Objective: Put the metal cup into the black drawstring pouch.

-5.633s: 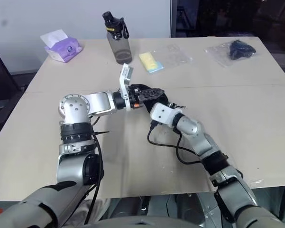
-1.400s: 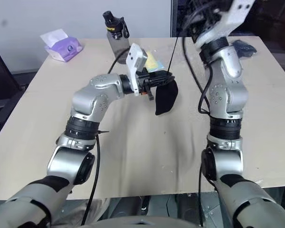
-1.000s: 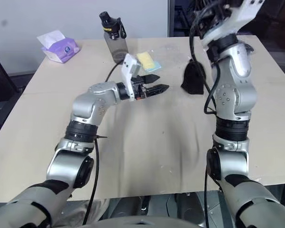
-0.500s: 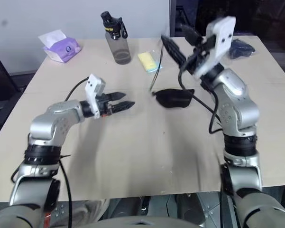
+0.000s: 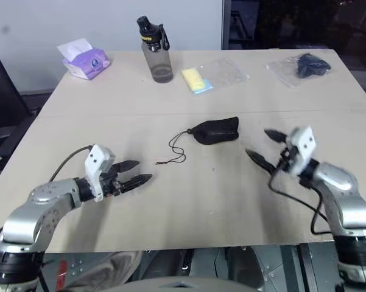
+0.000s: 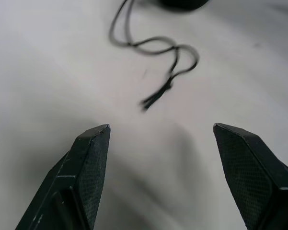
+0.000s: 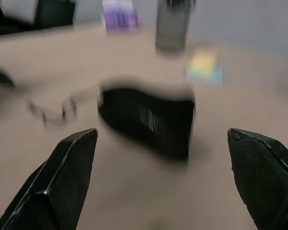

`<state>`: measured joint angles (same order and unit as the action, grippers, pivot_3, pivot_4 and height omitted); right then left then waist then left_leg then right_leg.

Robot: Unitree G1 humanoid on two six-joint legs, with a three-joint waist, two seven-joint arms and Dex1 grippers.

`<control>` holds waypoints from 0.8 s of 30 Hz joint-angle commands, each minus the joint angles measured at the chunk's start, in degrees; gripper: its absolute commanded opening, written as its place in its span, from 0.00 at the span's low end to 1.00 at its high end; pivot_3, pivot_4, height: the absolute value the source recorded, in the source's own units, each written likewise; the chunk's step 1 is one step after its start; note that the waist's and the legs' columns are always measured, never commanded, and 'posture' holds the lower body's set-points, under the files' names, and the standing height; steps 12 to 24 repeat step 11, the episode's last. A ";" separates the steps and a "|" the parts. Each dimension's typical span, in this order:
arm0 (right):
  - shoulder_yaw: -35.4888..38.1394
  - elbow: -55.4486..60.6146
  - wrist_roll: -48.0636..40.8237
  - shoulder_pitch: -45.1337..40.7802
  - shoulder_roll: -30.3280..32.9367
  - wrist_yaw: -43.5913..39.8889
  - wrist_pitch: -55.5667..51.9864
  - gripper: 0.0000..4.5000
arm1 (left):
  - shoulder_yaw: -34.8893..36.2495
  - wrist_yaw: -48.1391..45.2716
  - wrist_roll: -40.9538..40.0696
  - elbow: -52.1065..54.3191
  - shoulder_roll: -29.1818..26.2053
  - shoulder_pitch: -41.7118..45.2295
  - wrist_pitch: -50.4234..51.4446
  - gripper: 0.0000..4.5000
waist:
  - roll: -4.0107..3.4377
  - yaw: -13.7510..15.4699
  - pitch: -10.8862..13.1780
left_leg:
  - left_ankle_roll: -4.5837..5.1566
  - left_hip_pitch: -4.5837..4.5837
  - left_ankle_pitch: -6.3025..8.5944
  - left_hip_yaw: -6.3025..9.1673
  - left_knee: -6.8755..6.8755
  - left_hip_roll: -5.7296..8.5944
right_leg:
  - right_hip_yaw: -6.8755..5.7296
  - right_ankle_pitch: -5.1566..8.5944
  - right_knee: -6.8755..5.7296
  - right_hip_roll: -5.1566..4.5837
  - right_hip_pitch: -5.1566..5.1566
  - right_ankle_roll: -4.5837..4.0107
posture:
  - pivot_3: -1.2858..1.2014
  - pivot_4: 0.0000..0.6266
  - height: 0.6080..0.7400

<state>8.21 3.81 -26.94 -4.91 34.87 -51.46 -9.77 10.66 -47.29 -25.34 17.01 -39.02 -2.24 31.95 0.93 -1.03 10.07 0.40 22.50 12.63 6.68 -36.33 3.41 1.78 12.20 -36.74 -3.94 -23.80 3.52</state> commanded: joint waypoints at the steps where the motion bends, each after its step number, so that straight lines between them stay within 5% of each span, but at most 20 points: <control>1: 3.62 -6.29 -0.60 0.29 1.33 -6.90 7.51 0.98 | 2.46 0.74 1.34 2.51 0.64 -2.48 -6.23 0.79 | 0.00 0.01 0.00 | 0.00 -0.05 0.00 -0.09 0.00 -0.03 | 0.01 0.00 0.00 0.00 0.04 0.00 | 0.52 0.24 1.00; 8: 5.29 -16.59 -2.86 -1.19 1.75 -15.51 10.81 0.98 | 5.54 0.10 -0.02 5.24 0.23 -7.58 -9.36 0.79 | 0.01 0.18 0.00 | 0.00 -0.14 0.00 -0.48 -0.01 -0.41 | -0.05 -0.01 0.01 0.11 0.10 -0.03 | 0.52 0.24 1.00; 24: 5.08 -19.82 -1.84 -1.73 0.96 -16.23 12.36 0.98 | 5.92 0.12 -0.07 5.66 0.38 -8.11 -10.34 0.79 | 0.01 0.28 0.00 | 0.00 -0.13 0.00 -0.53 -0.01 -0.47 | -0.12 -0.01 0.01 0.18 0.10 -0.03 | 0.52 0.24 1.00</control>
